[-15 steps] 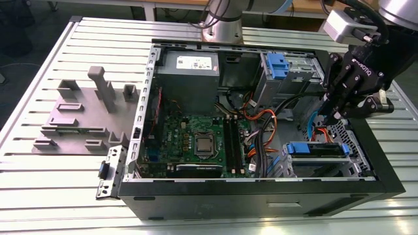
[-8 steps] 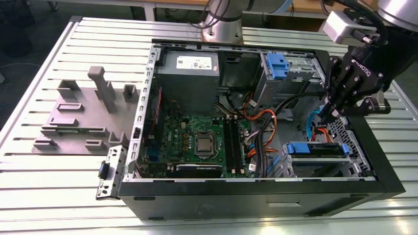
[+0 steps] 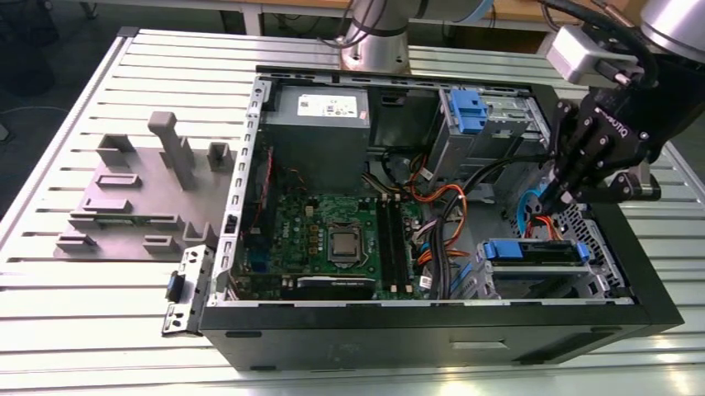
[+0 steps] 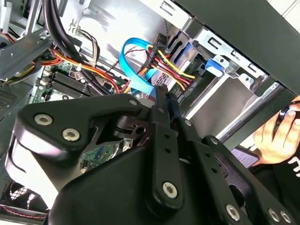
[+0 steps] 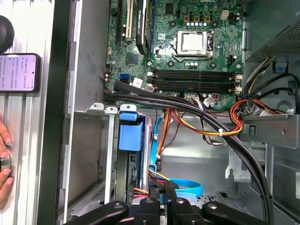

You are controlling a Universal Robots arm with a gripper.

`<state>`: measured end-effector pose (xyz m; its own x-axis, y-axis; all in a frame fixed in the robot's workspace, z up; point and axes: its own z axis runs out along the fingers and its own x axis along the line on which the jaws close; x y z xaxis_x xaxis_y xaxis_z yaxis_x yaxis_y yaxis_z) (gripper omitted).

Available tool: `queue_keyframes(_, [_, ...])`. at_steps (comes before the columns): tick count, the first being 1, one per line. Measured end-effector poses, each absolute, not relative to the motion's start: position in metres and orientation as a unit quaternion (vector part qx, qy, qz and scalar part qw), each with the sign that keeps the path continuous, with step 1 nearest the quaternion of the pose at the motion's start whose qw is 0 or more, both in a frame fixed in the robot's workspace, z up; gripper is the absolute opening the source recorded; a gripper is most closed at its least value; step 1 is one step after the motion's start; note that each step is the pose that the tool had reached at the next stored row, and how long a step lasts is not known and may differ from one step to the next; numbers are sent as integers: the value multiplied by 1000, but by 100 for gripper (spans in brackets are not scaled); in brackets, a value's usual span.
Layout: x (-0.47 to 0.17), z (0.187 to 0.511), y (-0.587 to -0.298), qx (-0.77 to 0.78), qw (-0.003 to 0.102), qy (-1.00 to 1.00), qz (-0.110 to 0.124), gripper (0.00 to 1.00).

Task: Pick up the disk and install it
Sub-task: 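Insert the second disk wire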

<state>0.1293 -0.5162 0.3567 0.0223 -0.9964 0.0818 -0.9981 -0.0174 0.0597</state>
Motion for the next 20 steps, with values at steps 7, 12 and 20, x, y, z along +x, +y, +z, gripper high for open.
queue_keyframes(7, [123, 354, -521, 716, 41, -697, 4, 16])
queue_keyframes(12, [120, 352, -527, 718, 39, -695, 6, 16])
queue_keyframes(20, [116, 349, -534, 722, 34, -691, 12, 16])
